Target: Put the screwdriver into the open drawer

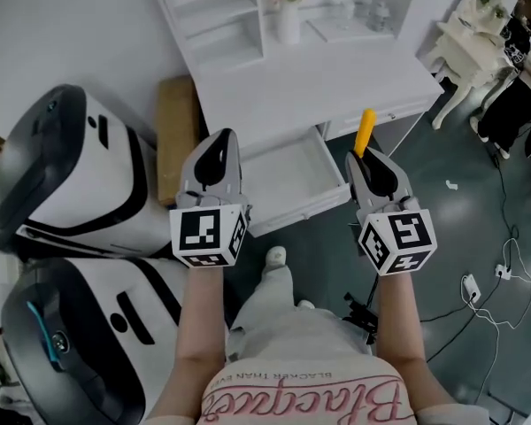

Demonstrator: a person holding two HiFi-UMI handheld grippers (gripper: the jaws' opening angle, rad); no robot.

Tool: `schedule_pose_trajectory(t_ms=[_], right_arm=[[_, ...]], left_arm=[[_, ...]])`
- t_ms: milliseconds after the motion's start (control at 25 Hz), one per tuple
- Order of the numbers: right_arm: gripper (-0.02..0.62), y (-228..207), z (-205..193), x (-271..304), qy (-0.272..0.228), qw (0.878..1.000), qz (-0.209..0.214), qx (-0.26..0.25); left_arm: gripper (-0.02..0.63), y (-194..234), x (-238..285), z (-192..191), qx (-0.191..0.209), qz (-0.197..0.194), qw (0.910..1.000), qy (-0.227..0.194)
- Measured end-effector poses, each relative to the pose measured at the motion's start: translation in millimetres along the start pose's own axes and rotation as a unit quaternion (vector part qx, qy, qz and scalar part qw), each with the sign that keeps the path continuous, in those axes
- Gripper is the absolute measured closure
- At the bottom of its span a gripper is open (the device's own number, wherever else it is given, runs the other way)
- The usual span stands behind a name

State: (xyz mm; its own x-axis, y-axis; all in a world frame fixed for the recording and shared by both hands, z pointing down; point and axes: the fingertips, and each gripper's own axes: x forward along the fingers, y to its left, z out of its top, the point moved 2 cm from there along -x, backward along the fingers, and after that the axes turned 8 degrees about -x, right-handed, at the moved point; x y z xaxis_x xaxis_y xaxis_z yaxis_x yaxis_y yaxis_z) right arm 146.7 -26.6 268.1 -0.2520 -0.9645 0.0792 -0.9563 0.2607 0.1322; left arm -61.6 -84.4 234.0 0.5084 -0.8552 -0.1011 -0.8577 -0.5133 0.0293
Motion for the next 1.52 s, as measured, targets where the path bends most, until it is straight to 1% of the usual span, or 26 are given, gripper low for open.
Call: schedule_pose_trajectory(t_ms=[400, 720, 920, 1160, 1520], right_arm=[[0.515, -13, 1, 65, 0.018, 1.000, -0.012, -0.004], [0.515, -14, -14, 106, 0.051, 0.999, -0.019, 0.005], [0.515, -8, -34, 128, 0.082, 0.996, -0.013, 0.010], [0.515, -1, -66, 150, 0.131, 0.991, -0.002, 0.010], [0.515, 13, -121, 167, 0.218, 0.976, 0.021, 0.007]], left_arm=[[0.594, 44, 65, -7, -0.016, -0.007, 0.9998, 0.002], [0.594, 74, 100, -26, -0.031, -0.017, 0.9991, 0.025], [0.594, 87, 116, -43, -0.037, -0.023, 0.9981, 0.045], [0.594, 103, 133, -68, -0.049, -0.026, 0.9959, 0.072], [0.594, 110, 147, -107, -0.066, -0.037, 0.9900, 0.119]])
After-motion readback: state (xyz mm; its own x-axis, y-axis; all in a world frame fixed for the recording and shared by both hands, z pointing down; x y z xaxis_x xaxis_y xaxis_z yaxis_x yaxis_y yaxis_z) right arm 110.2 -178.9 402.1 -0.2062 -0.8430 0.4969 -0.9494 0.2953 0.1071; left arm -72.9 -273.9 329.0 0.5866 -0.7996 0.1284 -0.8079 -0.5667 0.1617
